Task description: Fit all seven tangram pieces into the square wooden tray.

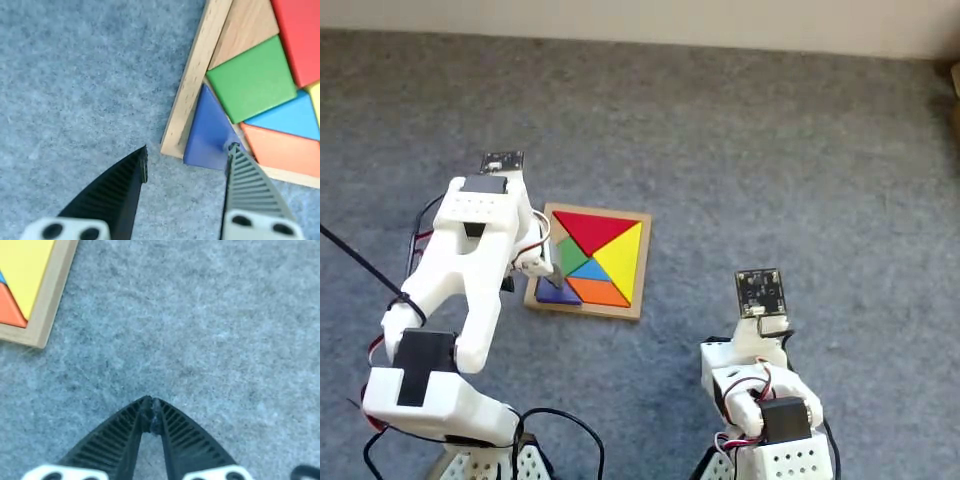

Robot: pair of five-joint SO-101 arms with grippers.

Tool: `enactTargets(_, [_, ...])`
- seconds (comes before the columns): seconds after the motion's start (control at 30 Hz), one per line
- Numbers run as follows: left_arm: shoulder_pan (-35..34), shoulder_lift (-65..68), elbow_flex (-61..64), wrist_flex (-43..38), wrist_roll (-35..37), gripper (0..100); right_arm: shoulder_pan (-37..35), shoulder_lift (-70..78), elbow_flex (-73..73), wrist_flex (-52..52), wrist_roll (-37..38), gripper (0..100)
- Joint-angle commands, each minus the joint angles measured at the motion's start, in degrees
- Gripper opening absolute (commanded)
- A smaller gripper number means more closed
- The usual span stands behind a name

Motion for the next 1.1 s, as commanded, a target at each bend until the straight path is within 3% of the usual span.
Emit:
enactTargets(0.0, [-2.77,-1.27,2.15,-5.8,0.62,24,0.57,-0.84,8.75,-0.13,-0.53,1.6])
enactTargets(0.1, [-3.82,-1.27,4.97,-11.25,0.62,24,0.57,-0.84,8.75,-0.13,-0.53,1.6])
enactTargets(0.93, [-3.82,-1.98,5.58,-11.43,0.7,24,0.57,-0.84,8.75,-0.13,-0.53,1.6])
enactTargets(1.07, [-3.47,-1.98,5.23,-11.69,0.7,11,0.57,-0.84,8.75,-0.13,-0.53,1.6])
